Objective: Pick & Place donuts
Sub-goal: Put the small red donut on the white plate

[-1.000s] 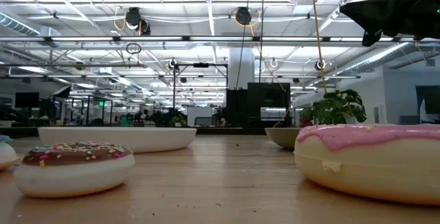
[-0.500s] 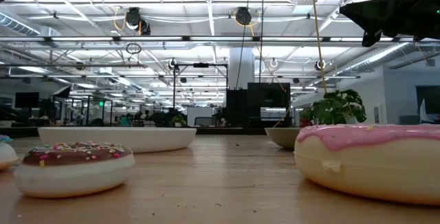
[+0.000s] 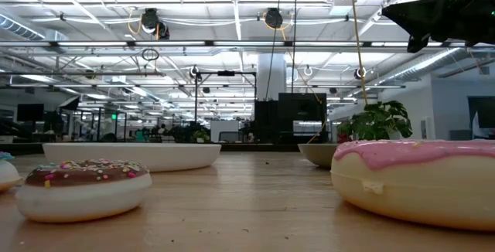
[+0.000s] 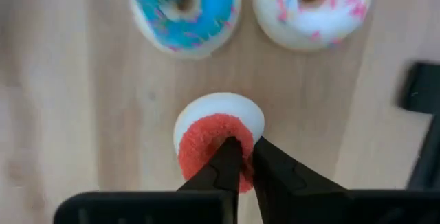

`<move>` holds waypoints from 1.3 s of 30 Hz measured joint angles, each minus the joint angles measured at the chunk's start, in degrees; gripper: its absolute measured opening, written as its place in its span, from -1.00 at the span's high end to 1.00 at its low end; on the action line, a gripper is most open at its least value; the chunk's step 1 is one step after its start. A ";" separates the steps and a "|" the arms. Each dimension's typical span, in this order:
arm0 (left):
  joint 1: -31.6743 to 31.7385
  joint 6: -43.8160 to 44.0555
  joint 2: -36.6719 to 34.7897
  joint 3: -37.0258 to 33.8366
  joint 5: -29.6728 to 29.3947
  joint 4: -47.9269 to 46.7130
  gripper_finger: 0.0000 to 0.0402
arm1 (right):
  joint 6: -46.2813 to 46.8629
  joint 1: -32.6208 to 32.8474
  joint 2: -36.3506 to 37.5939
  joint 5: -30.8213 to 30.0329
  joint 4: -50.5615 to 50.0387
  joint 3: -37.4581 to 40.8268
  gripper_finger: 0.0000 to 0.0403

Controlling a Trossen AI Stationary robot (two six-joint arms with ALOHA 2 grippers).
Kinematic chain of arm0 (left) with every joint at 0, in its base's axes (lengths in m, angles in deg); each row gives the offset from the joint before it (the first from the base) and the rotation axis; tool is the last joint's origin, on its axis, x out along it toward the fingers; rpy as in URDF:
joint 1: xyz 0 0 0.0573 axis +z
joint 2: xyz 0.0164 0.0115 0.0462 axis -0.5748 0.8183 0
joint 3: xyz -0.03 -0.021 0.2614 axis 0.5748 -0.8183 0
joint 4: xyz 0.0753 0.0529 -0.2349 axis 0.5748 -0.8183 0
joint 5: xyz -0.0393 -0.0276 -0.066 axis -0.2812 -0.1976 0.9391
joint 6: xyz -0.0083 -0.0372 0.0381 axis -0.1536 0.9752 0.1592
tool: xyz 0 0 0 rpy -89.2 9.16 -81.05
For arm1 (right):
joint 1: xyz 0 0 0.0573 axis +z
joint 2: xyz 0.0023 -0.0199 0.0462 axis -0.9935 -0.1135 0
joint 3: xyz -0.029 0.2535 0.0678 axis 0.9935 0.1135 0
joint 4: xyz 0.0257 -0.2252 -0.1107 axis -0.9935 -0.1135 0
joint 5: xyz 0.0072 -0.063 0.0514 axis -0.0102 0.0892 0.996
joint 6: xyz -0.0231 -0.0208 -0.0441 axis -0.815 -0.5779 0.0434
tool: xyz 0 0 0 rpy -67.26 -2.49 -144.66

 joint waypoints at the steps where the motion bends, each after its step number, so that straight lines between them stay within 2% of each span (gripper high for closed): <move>1: 0.09 -0.69 -0.36 1.18 -0.67 -1.74 0.83 | 0.00 0.00 0.00 0.00 0.00 0.00 1.00; 8: 2.99 -9.96 -0.54 12.97 -4.77 -19.13 0.96 | 0.00 0.00 0.00 -0.05 0.17 0.00 1.00; 13: 9.06 -16.98 -0.57 20.54 -8.23 -28.92 0.85 | 0.00 0.00 0.02 -0.05 0.41 0.00 1.00; 17: 14.82 -24.20 -0.57 22.19 -9.62 -32.15 0.81 | 0.00 0.00 0.02 -0.07 0.42 0.00 1.00; 23: 24.40 -37.73 -0.57 17.46 -14.06 -27.92 0.87 | -0.07 -0.01 0.02 -0.11 0.39 0.00 1.00; 31: 37.86 -49.60 -0.57 8.46 -6.40 -11.67 0.90 | -0.22 -0.01 0.02 -0.14 0.39 0.00 1.00; 39: 41.85 -51.92 -0.35 0.78 -1.32 -3.67 0.81 | -0.46 0.00 0.02 -0.16 0.39 0.00 1.00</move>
